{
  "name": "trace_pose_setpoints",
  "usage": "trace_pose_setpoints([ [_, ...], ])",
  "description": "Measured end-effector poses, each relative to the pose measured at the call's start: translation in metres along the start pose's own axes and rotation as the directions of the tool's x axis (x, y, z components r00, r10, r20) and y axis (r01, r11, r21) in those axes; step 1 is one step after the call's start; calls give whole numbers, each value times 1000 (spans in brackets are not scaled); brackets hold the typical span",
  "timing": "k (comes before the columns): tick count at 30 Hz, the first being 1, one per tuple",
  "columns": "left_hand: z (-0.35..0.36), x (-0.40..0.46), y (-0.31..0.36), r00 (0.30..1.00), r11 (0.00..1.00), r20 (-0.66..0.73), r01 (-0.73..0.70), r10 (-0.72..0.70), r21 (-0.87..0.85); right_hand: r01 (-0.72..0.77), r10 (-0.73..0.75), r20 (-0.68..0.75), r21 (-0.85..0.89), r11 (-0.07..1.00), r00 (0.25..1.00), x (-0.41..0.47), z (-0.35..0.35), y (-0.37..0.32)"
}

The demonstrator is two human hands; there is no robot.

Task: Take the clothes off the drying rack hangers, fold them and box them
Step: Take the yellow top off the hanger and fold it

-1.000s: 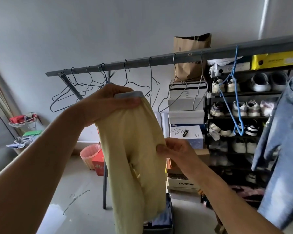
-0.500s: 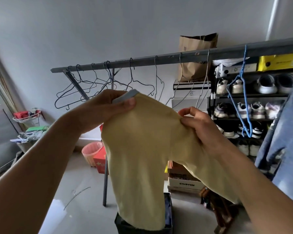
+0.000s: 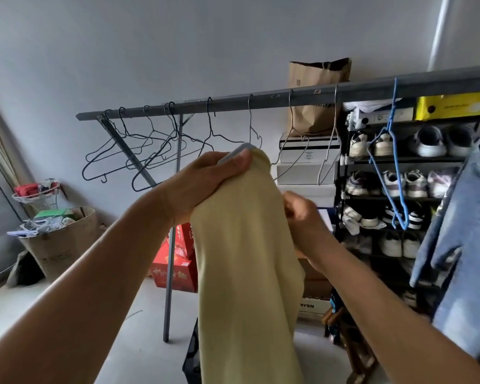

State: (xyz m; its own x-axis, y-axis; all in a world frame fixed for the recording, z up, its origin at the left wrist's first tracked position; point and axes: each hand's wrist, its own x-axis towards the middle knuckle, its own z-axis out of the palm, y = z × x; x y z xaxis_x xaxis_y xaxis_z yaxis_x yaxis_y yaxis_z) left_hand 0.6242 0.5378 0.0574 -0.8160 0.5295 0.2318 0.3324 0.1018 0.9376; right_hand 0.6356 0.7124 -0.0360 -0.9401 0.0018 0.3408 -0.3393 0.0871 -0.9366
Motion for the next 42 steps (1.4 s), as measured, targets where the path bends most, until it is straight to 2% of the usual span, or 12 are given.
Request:
trace_pose_setpoints([
  [2,-6,-2,-3,998,1000,-59,12,-13,-18,27,-14,-146,89,996,989,-6,-8,-2],
  [4,-10,-4,-5,996,999,-86,12,-15,-36,43,-41,-16,112,993,999,-17,-10,-8],
  [7,-14,-1,-9,995,999,-98,10,-15,-50,59,-32,291,-83,995,956,-31,-2,-15],
  [11,-18,2,-10,999,1000,-42,-5,4,-19,-36,60,326,-78,996,944,-29,-3,-16],
  [14,-27,5,-3,995,979,-4,-92,95,181,-92,103,352,-47,995,931,-22,-10,-15],
  [19,-32,13,4,968,862,-138,-115,209,494,-231,189,407,57,971,894,-13,-17,-17],
  [21,-33,13,-2,946,934,-260,-95,193,346,-295,205,413,167,941,887,-11,-17,-19],
  [24,-26,2,-24,959,989,-282,-55,14,-138,-344,240,343,286,894,908,-10,-17,-24],
  [27,-1,-27,-53,963,871,-77,200,-260,-448,-347,265,279,309,885,923,-9,-18,-23],
  [29,20,-44,-69,938,733,28,287,-344,-617,-360,275,281,320,877,920,-9,-18,-22],
  [38,35,-51,-102,902,795,-127,287,-412,-535,-388,319,254,300,872,913,-9,-22,-7],
  [42,34,-53,-105,891,752,-146,263,-429,-604,-401,361,289,93,911,887,-27,-27,12],
])
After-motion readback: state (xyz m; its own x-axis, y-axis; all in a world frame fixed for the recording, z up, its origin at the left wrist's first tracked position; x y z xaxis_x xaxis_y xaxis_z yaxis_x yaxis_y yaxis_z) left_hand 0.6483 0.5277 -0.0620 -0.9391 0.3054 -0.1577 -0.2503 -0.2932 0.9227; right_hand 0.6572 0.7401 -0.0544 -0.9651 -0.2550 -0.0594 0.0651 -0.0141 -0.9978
